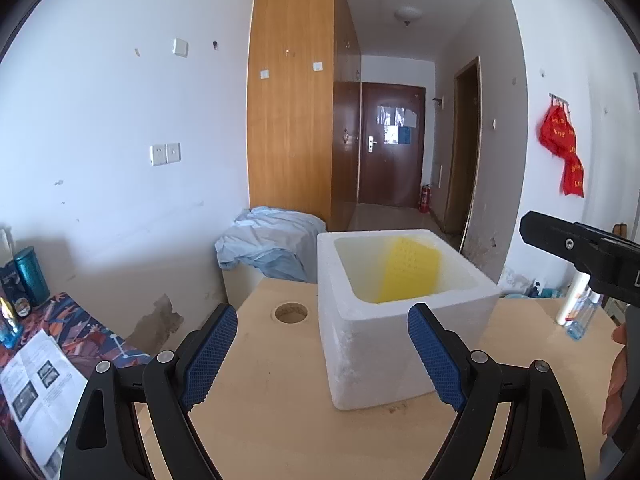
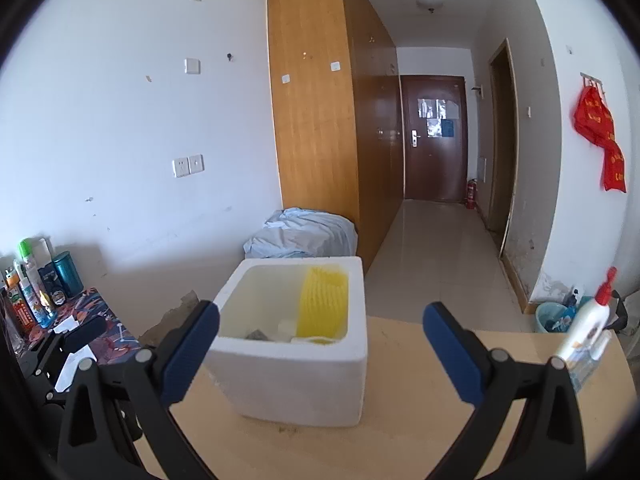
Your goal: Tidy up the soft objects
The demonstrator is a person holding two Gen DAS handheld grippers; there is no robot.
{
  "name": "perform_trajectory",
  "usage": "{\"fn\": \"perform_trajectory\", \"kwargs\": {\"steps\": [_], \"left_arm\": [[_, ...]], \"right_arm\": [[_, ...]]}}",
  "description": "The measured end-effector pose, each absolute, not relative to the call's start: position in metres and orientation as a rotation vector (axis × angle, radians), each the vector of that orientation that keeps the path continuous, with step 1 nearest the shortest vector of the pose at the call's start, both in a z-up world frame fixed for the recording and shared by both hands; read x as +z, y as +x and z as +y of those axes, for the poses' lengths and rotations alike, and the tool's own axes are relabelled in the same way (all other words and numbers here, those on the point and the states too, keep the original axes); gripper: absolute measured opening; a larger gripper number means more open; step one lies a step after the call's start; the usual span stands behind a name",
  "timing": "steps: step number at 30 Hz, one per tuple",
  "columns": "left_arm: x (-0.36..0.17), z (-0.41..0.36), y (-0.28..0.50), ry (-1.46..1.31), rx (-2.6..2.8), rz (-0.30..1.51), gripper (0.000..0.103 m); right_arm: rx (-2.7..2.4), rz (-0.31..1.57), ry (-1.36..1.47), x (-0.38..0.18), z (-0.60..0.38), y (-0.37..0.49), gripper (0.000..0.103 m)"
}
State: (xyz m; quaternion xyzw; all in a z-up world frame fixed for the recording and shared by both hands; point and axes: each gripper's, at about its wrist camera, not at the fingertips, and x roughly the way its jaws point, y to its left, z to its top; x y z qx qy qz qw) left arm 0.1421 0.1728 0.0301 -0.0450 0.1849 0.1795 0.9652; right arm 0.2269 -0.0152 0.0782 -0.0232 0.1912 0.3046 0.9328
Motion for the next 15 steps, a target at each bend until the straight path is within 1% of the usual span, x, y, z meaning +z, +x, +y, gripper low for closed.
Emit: {"fn": "perform_trajectory", "kwargs": {"steps": [9, 15], "left_arm": [[0.046, 0.133, 0.095, -0.07, 0.323, 0.331, 0.088], [0.054, 0.101, 0.057, -0.058, 0.279, 0.303, 0.088]], "right_arm": [[0.581, 0.347, 0.0, 0.09, -0.061, 0.177, 0.103], [0.523, 0.297, 0.054, 0.094, -0.107, 0.126, 0.103]]}}
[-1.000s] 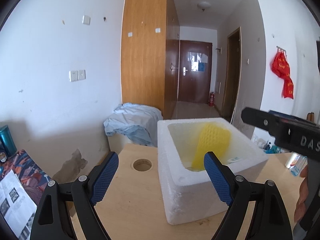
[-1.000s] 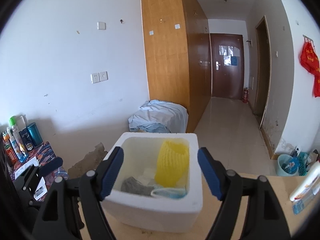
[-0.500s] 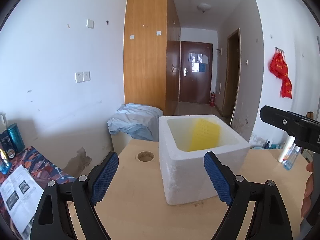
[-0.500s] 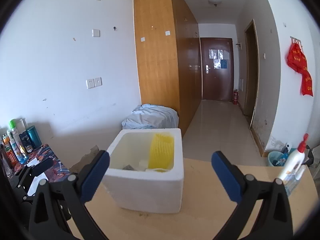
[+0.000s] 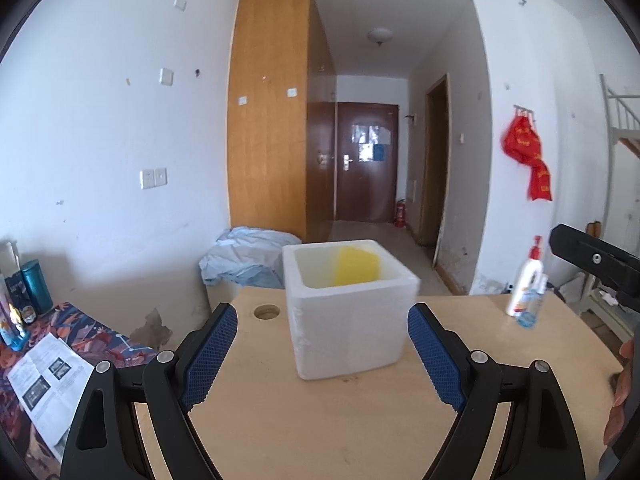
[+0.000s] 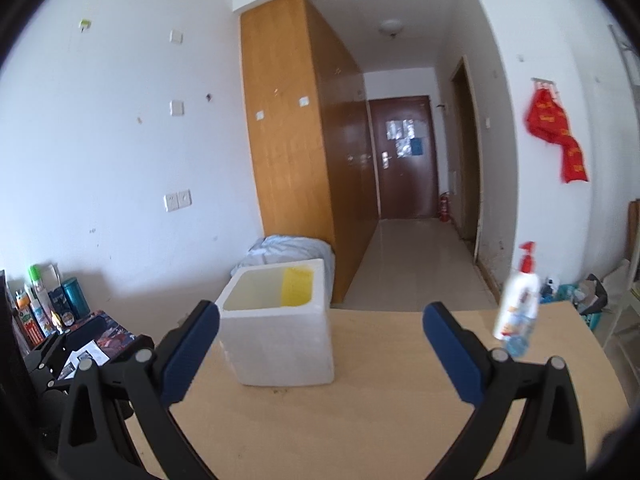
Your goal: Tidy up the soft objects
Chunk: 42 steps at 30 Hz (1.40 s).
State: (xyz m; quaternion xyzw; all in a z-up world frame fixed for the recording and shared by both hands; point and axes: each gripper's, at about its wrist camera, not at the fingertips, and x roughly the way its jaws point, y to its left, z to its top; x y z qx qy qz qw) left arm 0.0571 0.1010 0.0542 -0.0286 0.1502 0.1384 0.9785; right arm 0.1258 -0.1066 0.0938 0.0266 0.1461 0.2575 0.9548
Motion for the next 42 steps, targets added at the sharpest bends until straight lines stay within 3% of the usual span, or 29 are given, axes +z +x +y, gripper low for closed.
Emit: {"fn": "perform_trajectory", "kwargs": {"steps": [16, 18, 24, 42], "left_arm": [[0.054, 0.029, -0.024, -0.028, 0.17, 0.203, 0.091], [0.052, 0.026, -0.029, -0.03, 0.155, 0.197, 0.098], [0.039, 0.022, -0.046, -0.046, 0.171, 0.144, 0.103], [0.031, 0.018, -0.051, -0.04, 0.182, 0.132, 0.103]], "right_arm": [[0.367, 0.215, 0.089, 0.077, -0.175, 0.027, 0.103], [0.335, 0.202, 0.095, 0.074, -0.179, 0.019, 0.103], [0.308, 0.174, 0.114, 0.055, -0.184, 0.005, 0.103], [0.279, 0.157, 0.102, 0.039, -0.187, -0.004, 0.103]]}}
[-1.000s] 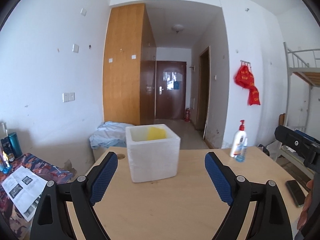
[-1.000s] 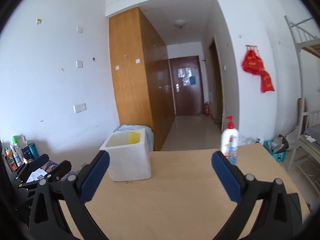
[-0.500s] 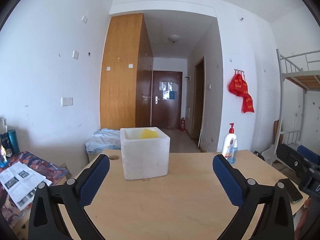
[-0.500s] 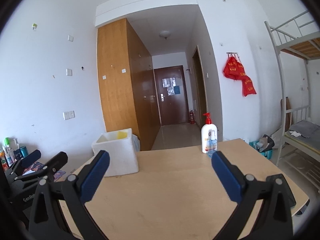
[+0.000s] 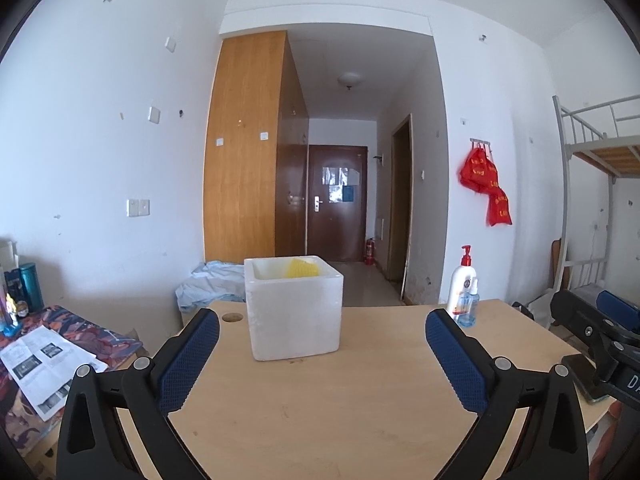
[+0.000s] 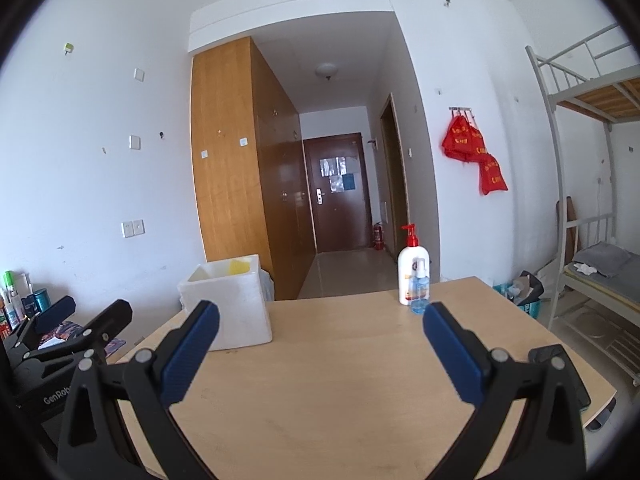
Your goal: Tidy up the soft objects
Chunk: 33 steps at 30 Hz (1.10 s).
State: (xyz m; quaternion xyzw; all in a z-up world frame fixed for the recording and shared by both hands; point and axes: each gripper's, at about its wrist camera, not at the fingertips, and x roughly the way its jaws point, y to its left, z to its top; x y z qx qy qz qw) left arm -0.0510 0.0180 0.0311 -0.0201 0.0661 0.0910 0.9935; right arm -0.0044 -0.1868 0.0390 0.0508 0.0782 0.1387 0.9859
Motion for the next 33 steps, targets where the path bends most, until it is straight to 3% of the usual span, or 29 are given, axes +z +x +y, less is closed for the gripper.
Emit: {"fn": "perform_trajectory", "kwargs": {"steps": [33], "left_arm": [[0.0341, 0.0144, -0.0546, -0.03, 0.196, 0.114, 0.103]], "right_arm": [[0.273, 0.175, 0.074, 0.0452, -0.1862, -0.0079, 0.103]]}}
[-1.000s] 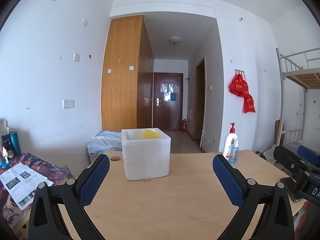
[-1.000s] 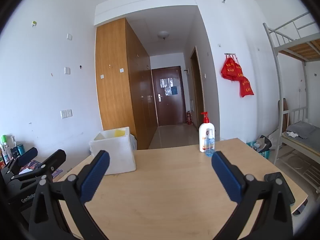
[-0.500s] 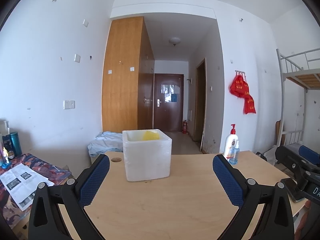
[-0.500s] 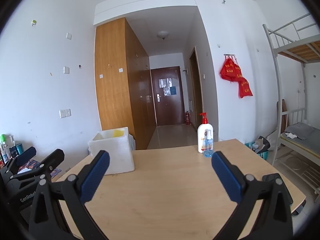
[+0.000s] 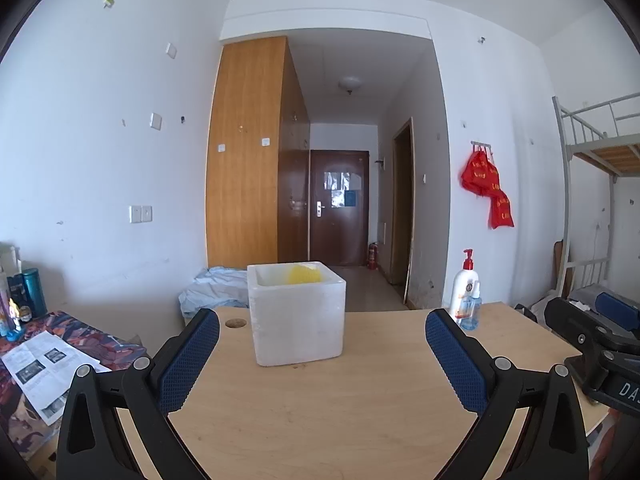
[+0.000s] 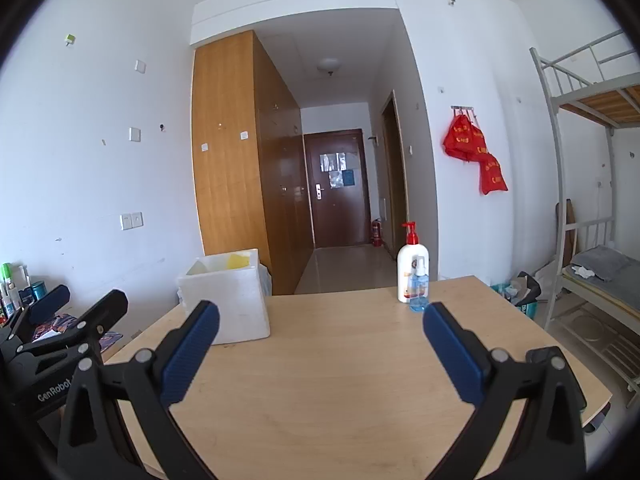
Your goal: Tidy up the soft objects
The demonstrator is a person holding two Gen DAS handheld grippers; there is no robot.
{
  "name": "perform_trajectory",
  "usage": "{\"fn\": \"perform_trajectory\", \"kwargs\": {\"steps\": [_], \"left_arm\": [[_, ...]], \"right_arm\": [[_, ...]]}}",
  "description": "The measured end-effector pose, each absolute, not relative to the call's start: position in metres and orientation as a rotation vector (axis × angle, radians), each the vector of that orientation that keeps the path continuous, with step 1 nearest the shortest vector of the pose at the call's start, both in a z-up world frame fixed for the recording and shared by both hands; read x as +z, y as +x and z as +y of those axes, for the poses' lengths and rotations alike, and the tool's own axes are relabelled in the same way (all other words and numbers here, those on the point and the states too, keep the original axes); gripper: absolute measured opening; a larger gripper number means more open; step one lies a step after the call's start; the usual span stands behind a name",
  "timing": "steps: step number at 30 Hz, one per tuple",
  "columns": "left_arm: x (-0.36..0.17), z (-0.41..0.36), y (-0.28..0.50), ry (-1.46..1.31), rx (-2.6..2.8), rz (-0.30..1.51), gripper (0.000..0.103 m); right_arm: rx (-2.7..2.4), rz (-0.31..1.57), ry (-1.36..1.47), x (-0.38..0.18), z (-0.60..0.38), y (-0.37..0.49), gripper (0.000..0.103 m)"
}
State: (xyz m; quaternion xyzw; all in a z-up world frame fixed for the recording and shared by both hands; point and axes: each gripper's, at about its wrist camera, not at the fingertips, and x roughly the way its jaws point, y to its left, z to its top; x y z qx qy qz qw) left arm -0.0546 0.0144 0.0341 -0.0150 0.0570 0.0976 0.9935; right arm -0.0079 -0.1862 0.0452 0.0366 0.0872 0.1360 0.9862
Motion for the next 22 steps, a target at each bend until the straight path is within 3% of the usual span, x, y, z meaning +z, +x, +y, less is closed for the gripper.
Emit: {"fn": "perform_trajectory", "kwargs": {"steps": [22], "left_arm": [[0.0313, 0.0137, -0.0554, -0.018, 0.217, 0.105, 0.103]], "right_arm": [[0.284, 0.181, 0.067, 0.0466, -0.1839, -0.0054, 0.103]]}}
